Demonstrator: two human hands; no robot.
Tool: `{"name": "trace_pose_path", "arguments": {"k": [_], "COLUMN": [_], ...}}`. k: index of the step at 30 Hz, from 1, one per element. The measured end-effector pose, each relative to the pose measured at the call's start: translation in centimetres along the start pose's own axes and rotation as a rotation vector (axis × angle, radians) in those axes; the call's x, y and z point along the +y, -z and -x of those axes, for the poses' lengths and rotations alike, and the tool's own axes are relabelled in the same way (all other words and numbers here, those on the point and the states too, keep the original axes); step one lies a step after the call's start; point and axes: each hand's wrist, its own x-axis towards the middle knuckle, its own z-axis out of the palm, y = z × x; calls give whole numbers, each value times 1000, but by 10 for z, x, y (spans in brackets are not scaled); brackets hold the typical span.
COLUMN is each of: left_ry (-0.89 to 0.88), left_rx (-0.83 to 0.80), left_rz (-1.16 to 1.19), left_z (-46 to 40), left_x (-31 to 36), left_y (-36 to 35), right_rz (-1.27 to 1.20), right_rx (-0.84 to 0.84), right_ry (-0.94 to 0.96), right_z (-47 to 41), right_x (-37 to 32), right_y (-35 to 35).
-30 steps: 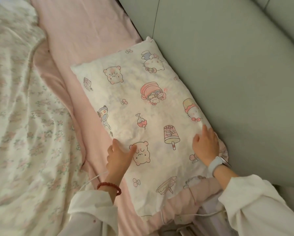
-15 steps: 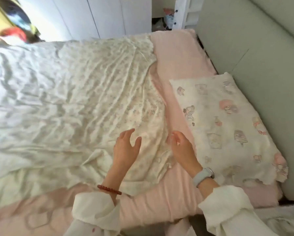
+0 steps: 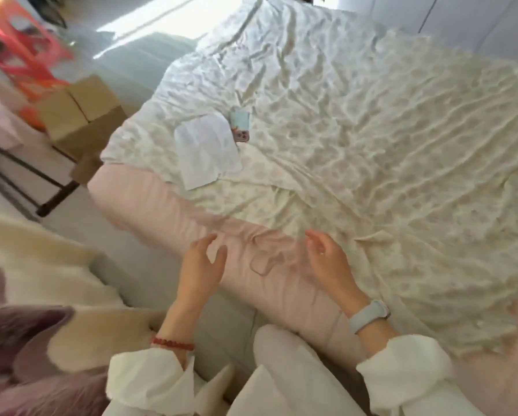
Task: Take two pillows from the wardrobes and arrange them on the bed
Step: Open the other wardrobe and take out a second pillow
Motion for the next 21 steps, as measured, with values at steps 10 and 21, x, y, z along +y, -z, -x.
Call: {"name": "trace_pose_path", "arguments": {"k": [10, 21], "left_ry": [127, 183], "left_rx": [200, 255], "left_rz": [61, -41], "left_z": [-127, -346], "left_x": [-85, -151], "left_y": [120, 306], "right_rz": [99, 111], "right_rx": [-231, -367], "right_ry": [186, 192], "right_z": [-124, -284], "right_x": [-126, -301], "right_y": [-186, -407]}}
